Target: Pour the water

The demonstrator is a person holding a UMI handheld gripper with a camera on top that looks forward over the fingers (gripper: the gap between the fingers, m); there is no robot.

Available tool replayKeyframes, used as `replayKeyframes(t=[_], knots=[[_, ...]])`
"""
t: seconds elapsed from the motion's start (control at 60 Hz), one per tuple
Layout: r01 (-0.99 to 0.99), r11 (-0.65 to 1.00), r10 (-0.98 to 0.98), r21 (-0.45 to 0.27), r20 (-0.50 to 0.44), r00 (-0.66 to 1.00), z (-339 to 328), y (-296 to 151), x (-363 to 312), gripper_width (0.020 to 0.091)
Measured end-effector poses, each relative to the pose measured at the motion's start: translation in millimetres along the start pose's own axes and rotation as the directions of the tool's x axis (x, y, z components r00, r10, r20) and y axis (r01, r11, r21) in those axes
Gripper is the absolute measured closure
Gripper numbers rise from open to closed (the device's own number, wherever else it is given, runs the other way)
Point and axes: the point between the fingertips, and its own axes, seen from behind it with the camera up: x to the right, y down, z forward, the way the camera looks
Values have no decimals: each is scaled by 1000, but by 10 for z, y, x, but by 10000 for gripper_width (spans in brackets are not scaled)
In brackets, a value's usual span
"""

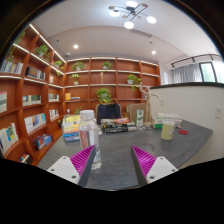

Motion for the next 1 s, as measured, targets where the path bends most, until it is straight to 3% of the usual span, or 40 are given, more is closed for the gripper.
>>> replayKeyframes(t=[0.283,0.633,0.717,0.783,0.85,0.917,1.0], knots=[[-56,998,54,16,110,992,251,140,-773,364],[38,999,-37,-22,62,997,913,196,-782,367],[59,998,-57,-21,66,996,998,205,-794,453],[79,997,-79,-16,27,997,1045,199,-710,584],[76,997,-76,-10,35,996,1062,199,-731,618],[65,998,-64,-8,52,997,1066,195,-733,710],[26,1000,-26,-9,73,997,1046,189,-711,770]])
